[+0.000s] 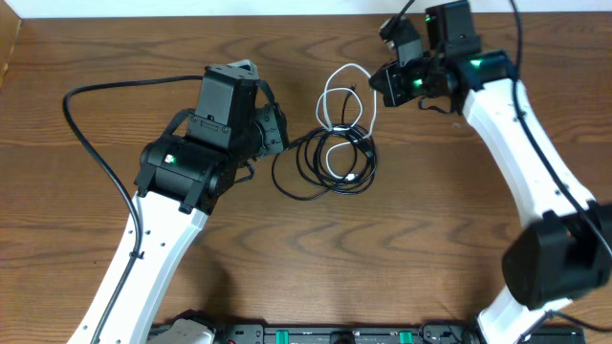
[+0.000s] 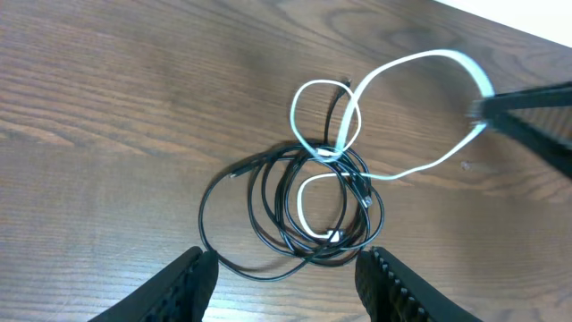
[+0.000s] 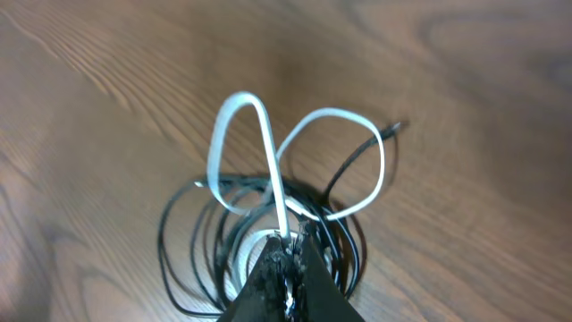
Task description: Untangle cables
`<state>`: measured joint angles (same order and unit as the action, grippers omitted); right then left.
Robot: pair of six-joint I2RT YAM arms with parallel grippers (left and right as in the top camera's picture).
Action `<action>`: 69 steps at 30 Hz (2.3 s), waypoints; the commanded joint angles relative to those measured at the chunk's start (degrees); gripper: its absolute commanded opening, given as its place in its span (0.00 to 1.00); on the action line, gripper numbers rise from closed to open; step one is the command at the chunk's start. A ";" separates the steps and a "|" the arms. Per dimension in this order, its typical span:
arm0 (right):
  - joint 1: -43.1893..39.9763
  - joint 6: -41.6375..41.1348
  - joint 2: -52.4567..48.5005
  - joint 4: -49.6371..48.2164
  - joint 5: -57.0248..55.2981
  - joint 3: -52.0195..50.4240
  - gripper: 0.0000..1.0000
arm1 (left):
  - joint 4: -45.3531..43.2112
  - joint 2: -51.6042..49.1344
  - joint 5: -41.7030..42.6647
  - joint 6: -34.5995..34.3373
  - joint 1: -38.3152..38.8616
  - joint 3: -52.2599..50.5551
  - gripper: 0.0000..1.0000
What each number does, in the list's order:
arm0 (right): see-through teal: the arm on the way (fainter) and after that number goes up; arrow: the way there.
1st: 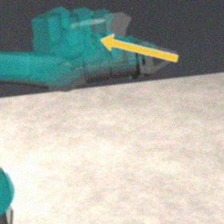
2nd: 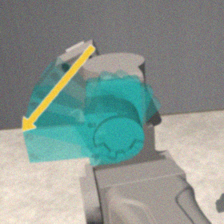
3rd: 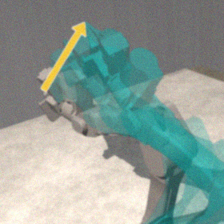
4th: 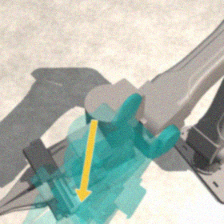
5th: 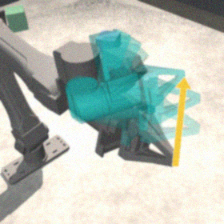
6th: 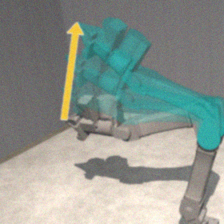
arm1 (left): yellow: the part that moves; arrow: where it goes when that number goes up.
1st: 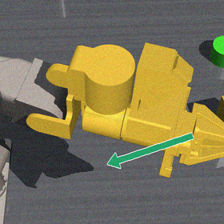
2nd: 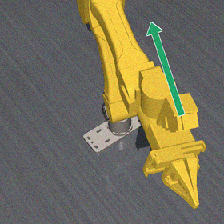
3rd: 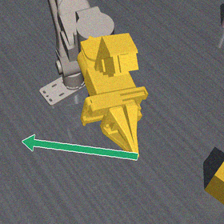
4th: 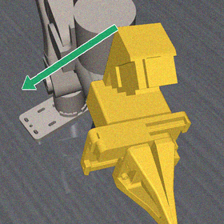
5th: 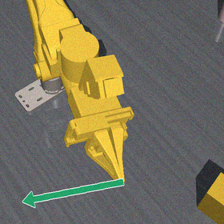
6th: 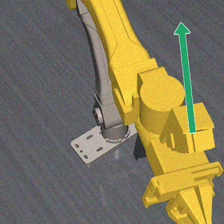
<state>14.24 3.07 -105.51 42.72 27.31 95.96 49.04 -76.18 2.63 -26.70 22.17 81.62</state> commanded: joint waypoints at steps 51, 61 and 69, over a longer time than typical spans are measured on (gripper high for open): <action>7.72 -31.23 -10.32 26.95 -22.18 9.64 0.44 | -0.04 -1.64 -0.55 1.11 -0.37 -0.13 0.55; 9.22 -31.85 -15.91 27.19 -24.15 9.64 0.38 | -0.07 -1.64 -0.57 1.11 -0.37 -0.13 0.55; 9.44 -31.95 -17.44 27.04 -24.17 9.64 0.09 | -0.07 -1.64 -0.57 1.11 -0.37 -0.13 0.55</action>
<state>23.33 -28.29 -122.76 69.67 4.03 105.89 49.04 -77.47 2.63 -26.70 22.17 81.62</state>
